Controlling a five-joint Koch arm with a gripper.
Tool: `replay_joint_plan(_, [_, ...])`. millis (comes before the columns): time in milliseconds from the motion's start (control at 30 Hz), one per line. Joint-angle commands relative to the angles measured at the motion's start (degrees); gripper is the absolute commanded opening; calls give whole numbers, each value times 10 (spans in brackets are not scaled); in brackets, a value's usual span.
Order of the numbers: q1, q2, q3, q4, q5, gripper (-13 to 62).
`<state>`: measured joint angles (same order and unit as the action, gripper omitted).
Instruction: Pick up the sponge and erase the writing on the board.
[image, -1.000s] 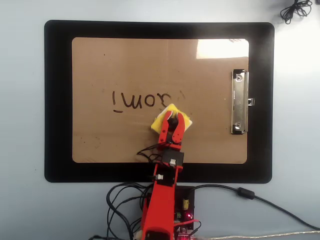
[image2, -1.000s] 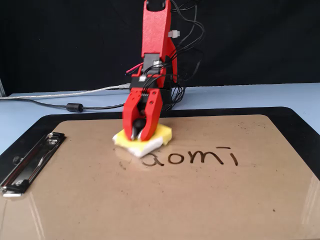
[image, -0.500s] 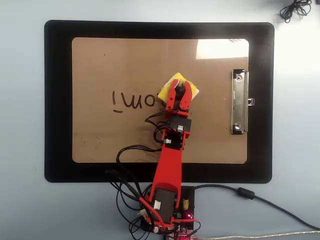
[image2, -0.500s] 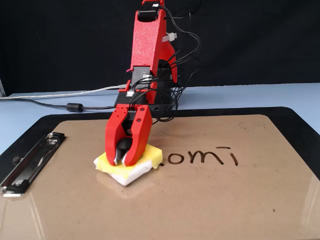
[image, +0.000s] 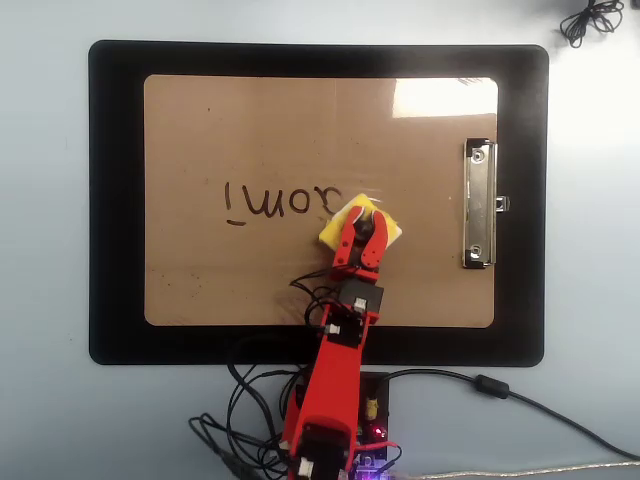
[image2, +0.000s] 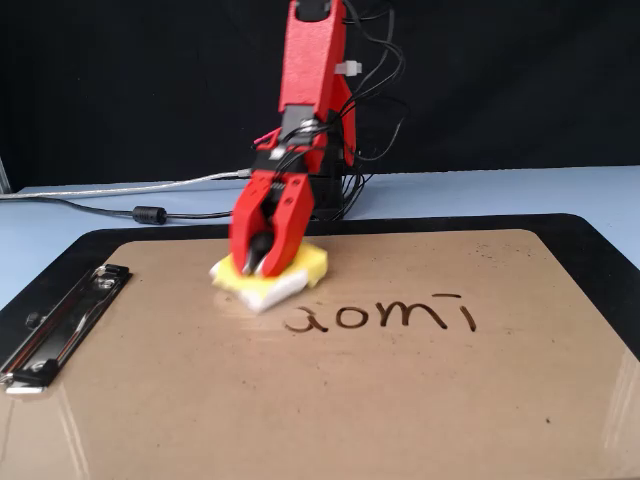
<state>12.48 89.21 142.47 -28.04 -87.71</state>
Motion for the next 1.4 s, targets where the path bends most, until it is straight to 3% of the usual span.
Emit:
replay_joint_plan(0, [-44, -75, -65, -18, -1, -80])
replay_joint_plan(167, [-130, -98, -82, -21, -2, -80])
replay_joint_plan(367, [-129, 112, 125, -22, -2, -80])
replay_joint_plan(433, [-132, 134, 143, -22, -1, -81])
replay_joint_plan(767, [-158, -155, -156, -23, -4, -80])
replay_joint_plan(867, [-156, -99, -75, -26, -4, -80])
replay_joint_plan(1033, [-160, 107, 120, -26, -4, -80])
replay_joint_plan(1100, [-163, 129, 128, -21, -3, -80])
replay_joint_plan(1367, [-263, -119, -126, -25, -4, -80])
